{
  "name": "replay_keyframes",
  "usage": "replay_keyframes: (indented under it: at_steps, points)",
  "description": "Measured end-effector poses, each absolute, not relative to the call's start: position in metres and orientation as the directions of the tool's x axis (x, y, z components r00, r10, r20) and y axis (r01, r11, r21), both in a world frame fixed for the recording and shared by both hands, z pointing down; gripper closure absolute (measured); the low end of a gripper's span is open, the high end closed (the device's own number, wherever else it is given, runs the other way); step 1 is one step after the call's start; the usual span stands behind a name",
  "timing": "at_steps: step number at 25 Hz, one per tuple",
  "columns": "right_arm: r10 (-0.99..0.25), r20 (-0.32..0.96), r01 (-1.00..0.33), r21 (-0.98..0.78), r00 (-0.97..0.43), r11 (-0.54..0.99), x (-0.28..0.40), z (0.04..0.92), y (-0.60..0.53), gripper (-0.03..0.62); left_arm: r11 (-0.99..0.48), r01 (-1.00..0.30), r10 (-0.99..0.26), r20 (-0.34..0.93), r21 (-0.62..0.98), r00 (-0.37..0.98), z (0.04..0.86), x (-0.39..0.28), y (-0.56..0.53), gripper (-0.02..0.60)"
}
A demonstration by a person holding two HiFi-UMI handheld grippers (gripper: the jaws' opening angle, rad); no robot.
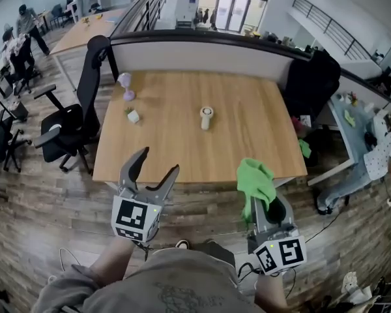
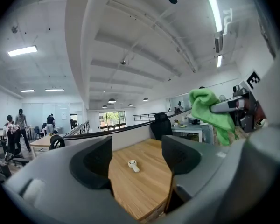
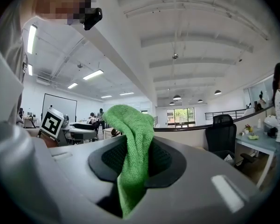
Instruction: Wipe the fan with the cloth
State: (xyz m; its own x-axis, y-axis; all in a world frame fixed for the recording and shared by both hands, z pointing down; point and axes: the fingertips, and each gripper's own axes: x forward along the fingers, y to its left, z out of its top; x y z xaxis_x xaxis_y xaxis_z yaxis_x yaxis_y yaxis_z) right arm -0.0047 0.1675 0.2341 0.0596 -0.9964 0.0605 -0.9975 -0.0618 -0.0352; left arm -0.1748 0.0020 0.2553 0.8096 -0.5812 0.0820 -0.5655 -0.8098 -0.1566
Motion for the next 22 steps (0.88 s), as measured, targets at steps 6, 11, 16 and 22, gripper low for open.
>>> replay_keyframes:
  at_steps: [6, 11, 16, 22]
  points:
    - [-0.995, 0.080, -0.997, -0.039, 0.061, -0.065, 0.024, 0.246, 0.146, 0.496, -0.799, -0.581, -0.597, 0.094, -0.154, 0.797, 0.264, -0.161, -0.017, 0.250]
    - [-0.996, 0.081, -0.998, -0.048, 0.038, -0.042, 0.060, 0.253, 0.116, 0.496, -0.777, -0.612, -0.628, 0.104, -0.148, 0.771, 0.271, -0.139, -0.038, 0.250]
    - [-0.995, 0.093, -0.998, -0.059, -0.021, 0.015, 0.104, 0.259, 0.078, 0.496, -0.747, -0.647, -0.664, 0.123, -0.155, 0.737, 0.274, -0.099, -0.066, 0.250]
    - [-0.989, 0.094, -0.991, -0.084, -0.116, 0.108, 0.163, 0.262, 0.025, 0.496, -0.732, -0.657, -0.681, 0.170, -0.181, 0.712, 0.277, -0.032, -0.095, 0.250]
